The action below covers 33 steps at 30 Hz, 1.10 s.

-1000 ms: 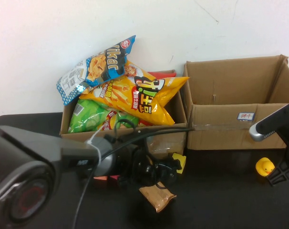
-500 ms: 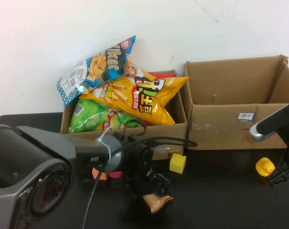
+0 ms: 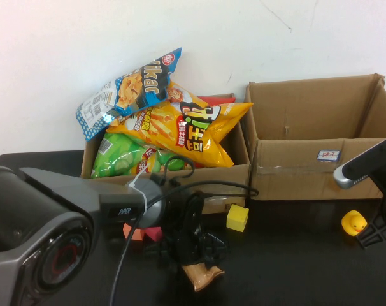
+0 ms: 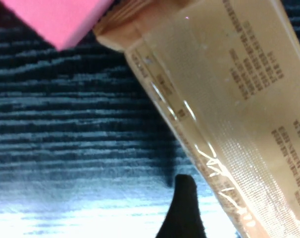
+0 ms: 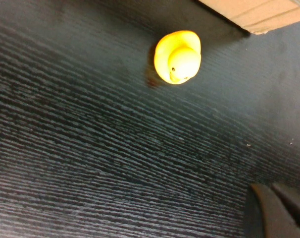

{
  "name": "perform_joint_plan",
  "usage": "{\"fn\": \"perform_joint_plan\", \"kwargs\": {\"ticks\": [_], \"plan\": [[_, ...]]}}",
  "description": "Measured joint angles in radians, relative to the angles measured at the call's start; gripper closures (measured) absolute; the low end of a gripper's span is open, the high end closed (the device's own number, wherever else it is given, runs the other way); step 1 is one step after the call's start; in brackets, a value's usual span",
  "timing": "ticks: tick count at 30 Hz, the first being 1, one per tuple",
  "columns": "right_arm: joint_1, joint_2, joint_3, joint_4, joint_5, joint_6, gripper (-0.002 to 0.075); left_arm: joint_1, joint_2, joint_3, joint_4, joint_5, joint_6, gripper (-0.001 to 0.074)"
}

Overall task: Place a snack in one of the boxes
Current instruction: Pick up the biscuit

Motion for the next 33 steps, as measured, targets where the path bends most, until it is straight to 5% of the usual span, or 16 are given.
{"fn": "perform_joint_plan", "kwargs": {"ticks": [17, 25, 31, 33], "plan": [[0.000, 0.000, 0.000, 0.000, -0.023, 0.007, 0.0725, 0.000, 0.000, 0.006, -0.048, -0.061, -0.178, 0.0244], [0.000, 0.000, 0.000, 0.000, -0.024, 0.008, 0.0725, 0.000, 0.000, 0.006, -0.032, -0.073, -0.180, 0.0494], [0.000, 0.000, 0.000, 0.000, -0.027, 0.008, 0.0725, 0.000, -0.009, 0.006, -0.029, -0.060, -0.178, 0.0507], [0.000, 0.000, 0.000, 0.000, -0.027, 0.008, 0.0725, 0.000, -0.022, 0.006, -0.023, -0.046, -0.172, 0.0576]]}}
